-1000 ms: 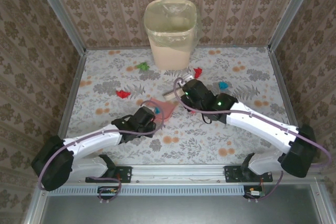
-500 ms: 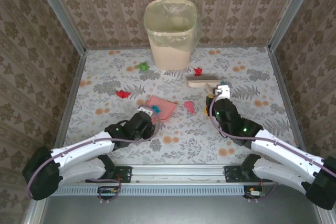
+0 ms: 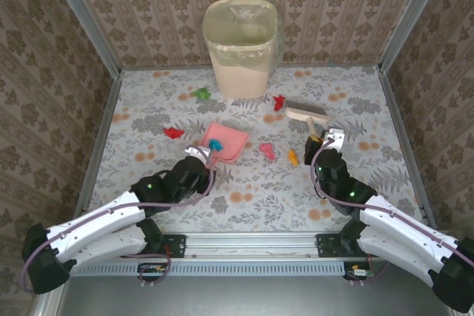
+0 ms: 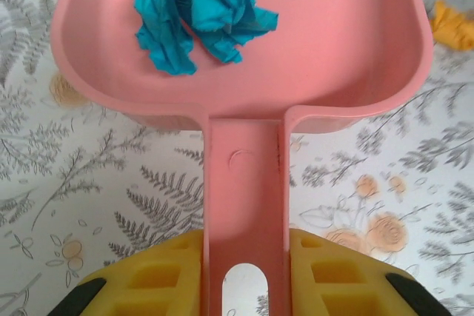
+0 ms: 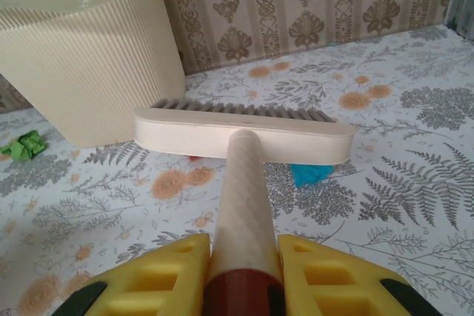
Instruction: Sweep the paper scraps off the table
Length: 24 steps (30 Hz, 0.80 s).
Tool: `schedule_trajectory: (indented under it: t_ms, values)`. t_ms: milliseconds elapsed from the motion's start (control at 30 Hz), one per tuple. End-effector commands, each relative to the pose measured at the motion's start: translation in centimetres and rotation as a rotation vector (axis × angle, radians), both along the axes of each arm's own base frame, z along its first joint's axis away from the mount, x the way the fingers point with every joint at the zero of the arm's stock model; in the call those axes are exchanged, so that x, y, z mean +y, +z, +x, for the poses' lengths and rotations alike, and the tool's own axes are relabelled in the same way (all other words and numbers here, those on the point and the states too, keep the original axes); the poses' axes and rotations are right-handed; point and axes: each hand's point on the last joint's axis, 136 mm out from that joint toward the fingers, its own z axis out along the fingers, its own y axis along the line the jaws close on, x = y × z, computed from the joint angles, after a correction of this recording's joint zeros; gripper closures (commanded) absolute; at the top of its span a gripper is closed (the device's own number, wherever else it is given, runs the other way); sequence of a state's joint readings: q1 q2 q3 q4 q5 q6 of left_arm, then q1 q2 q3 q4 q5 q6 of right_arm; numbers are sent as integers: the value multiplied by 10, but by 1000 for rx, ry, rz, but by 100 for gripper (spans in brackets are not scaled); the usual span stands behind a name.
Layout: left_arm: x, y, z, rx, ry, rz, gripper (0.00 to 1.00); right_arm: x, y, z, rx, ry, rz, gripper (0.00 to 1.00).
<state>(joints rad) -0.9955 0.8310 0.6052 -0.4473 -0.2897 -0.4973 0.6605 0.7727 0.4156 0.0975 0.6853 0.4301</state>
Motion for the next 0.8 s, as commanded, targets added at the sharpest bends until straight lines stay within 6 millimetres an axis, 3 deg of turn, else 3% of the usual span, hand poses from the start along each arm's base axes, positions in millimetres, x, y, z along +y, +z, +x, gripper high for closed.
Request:
schedule_trajectory:
  t_ms: [0,200,367,567,767]
  values:
    - [-1,29,2,-31,12,-26,100,-4,8,5,-45,-46,55,100]
    - [-13,76,5,-75,-23,-40,100,-1,2,8,-24,-40,27,100]
    - [-17,128,15,-139,-15,-50,100,-3,-7,10,-7,-52,1,100]
    - [-27,181,39,-172,7,-47,100,3,-16,16,30,-37,-23,100]
    - [-42,207,80,-119,46,-26,100,12,-19,19,43,8,-30,100]
